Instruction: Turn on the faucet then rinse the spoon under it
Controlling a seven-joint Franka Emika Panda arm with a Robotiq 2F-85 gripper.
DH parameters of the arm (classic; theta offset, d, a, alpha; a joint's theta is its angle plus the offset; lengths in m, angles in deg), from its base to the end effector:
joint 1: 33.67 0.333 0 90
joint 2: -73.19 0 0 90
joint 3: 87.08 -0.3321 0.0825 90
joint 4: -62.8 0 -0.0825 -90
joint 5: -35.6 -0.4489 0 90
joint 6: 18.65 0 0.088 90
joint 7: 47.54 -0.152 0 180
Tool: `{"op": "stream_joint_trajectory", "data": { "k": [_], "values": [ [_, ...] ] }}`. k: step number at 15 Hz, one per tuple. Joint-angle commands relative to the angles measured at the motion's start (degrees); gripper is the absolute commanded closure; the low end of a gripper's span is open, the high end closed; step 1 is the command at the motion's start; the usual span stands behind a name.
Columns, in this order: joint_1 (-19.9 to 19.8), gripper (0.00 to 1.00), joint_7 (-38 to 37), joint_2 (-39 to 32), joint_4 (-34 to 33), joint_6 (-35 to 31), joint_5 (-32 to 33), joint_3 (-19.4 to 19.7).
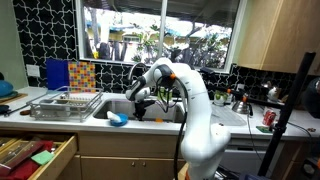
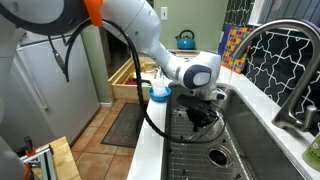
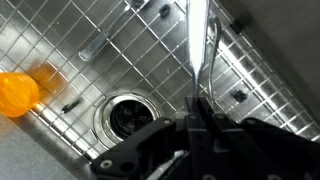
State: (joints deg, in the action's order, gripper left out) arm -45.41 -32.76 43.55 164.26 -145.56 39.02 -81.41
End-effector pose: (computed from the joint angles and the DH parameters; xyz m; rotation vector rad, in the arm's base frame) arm 0.6727 -0.2129 0.1918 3.0659 0.0043 -0.1459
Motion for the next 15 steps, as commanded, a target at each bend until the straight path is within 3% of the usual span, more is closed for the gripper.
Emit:
{"op": "stream_joint_trajectory", "data": {
  "k": [1, 7, 8, 15],
  "values": [
    [1.0, 0.98, -3.6, -2.0, -6.5, 3.4, -2.8, -1.6],
    [3.5, 0.98, -18.1, -7.2, -16.4, 1.9, -6.9, -1.7],
    [3.2, 0.93, -13.8, -4.1, -12.3, 1.4, -4.8, -1.7],
    [3.9, 0.98, -20.3, -7.0, -15.9, 0.0, -6.9, -1.6]
  ]
}}
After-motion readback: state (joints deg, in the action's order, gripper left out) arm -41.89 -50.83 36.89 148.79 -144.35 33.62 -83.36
